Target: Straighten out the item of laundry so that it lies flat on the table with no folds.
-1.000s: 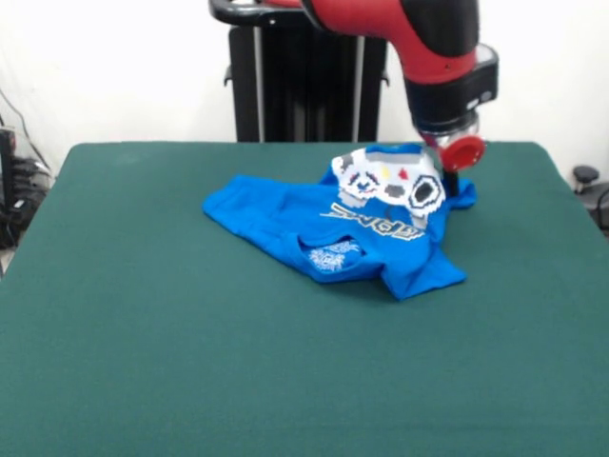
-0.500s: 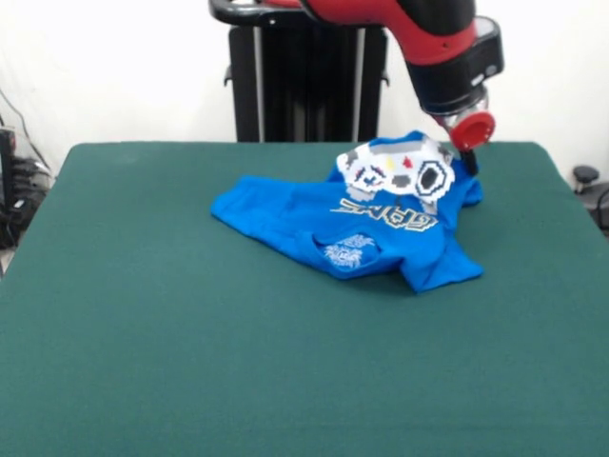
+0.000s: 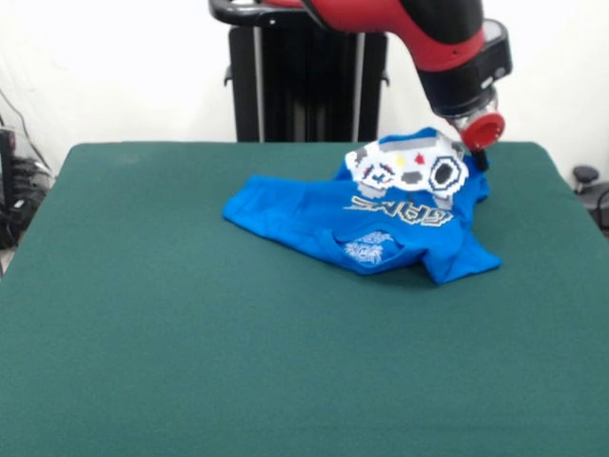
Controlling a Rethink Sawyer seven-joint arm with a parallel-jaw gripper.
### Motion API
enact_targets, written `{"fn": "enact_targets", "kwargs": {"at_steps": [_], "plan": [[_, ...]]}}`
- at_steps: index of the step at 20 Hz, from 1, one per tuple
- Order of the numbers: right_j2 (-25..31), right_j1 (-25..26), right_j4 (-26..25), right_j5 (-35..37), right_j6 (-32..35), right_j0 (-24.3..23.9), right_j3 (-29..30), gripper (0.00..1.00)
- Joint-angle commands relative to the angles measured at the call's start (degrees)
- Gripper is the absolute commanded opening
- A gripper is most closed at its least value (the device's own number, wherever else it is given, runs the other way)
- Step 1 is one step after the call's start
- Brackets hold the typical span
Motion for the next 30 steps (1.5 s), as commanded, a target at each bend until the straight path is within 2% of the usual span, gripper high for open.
{"fn": "enact_targets", "kwargs": {"at_steps": [1, 3, 5, 6, 8, 10, 14, 17, 18, 23, 27, 30], "plan": [[5.63, 3.81, -0.27, 1.47, 9.04, 0.51, -0.31, 1.00], [5.03, 3.23, -0.30, 1.30, 9.14, 0.63, -0.22, 1.00], [-1.55, -2.20, 1.25, 3.35, 9.58, 4.57, -0.59, 1.00], [-9.02, -6.30, 2.63, 8.07, 8.95, 9.49, -2.37, 1.00], [-23.61, -9.78, 2.60, 15.29, 8.73, 18.92, -8.01, 1.00], [-33.09, -9.76, 1.57, 18.77, 9.76, 25.10, -12.74, 1.00], [-39.93, -8.22, 0.19, 18.81, 11.56, 29.25, -16.87, 1.00], [-43.53, -4.47, 1.06, 15.88, 12.11, 31.88, -19.22, 1.00], [-43.29, -3.67, 1.29, 14.51, 11.89, 31.47, -19.36, 1.00], [-36.03, -1.79, 1.30, 4.87, 9.10, 25.21, -18.35, 1.00], [-30.37, -5.33, 0.83, 7.11, 6.89, 21.03, -17.28, 1.00], [-31.44, -6.98, 0.35, 10.90, 6.34, 21.41, -19.50, 1.00]]}}
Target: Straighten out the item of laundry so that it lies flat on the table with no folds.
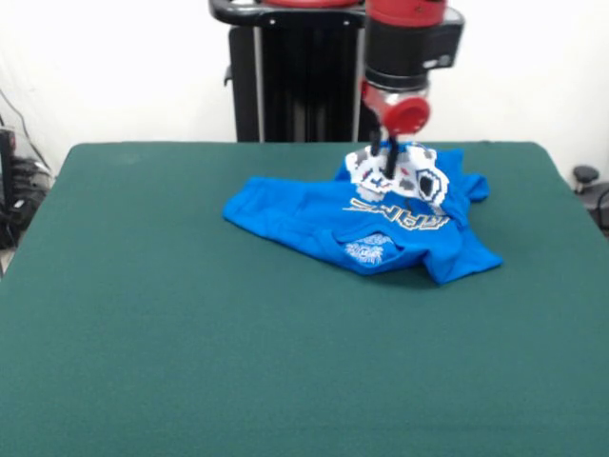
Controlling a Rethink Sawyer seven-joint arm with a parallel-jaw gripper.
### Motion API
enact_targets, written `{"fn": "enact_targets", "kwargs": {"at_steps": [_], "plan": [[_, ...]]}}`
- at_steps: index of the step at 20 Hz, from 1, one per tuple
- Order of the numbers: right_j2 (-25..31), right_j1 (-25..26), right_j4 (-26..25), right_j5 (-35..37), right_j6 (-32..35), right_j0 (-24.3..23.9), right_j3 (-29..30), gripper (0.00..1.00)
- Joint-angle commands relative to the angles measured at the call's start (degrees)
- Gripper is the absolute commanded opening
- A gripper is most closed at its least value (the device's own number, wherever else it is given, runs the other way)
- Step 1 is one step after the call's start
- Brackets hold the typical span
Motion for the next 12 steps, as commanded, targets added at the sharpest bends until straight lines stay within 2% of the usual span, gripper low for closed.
{"fn": "enact_targets", "kwargs": {"at_steps": [1, 5, 12], "plan": [[3.98, 0.19, 0.85, 1.71, 5.90, -2.07, -6.88, 1.00], [5.83, 2.35, -0.39, 0.18, 3.85, -5.26, -9.65, 1.00], [7.93, 5.50, -0.98, -1.09, 3.44, -6.85, -13.22, 1.00]]}}
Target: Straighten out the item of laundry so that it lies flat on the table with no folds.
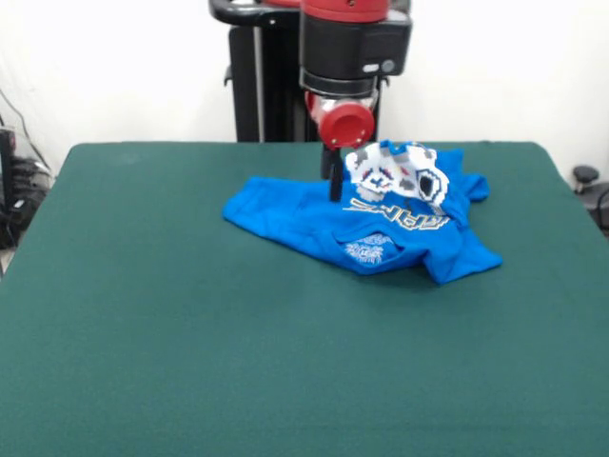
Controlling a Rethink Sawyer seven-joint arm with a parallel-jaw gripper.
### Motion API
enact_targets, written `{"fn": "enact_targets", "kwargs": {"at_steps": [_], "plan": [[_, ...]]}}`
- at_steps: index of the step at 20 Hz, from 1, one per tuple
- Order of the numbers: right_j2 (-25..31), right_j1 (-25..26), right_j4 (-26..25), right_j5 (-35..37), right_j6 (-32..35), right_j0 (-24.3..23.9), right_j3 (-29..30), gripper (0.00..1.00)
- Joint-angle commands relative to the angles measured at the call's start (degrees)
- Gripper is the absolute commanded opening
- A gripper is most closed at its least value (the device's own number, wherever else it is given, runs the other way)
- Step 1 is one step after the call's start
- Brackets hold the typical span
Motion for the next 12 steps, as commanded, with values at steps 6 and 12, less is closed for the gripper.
{"fn": "enact_targets", "kwargs": {"at_steps": [6, 12], "plan": [[6.80, 7.25, 0.16, 0.75, 5.55, 1.23, -8.65, 1.00], [6.79, 8.00, -0.43, 3.28, 4.78, 0.86, -9.98, 1.00]]}}
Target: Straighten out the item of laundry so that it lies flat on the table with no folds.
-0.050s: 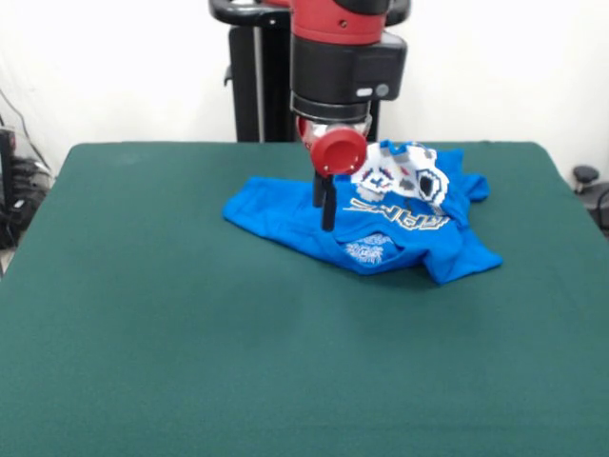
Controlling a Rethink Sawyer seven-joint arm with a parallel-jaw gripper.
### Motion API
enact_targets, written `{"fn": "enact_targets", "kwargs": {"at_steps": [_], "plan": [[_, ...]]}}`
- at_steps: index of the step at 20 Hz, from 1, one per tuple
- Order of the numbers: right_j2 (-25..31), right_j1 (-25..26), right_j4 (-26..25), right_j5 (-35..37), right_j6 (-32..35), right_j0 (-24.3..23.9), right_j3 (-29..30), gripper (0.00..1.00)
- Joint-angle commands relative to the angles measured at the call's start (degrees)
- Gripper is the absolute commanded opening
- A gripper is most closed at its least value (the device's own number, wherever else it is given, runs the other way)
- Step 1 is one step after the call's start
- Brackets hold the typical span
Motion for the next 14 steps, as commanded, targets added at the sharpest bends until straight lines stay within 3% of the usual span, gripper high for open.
{"fn": "enact_targets", "kwargs": {"at_steps": [1, 14], "plan": [[6.69, 4.61, -0.54, 3.47, 4.57, 1.01, -3.91, 1.00], [10.98, 7.04, -1.85, 0.00, 3.59, -1.83, -1.56, 1.00]]}}
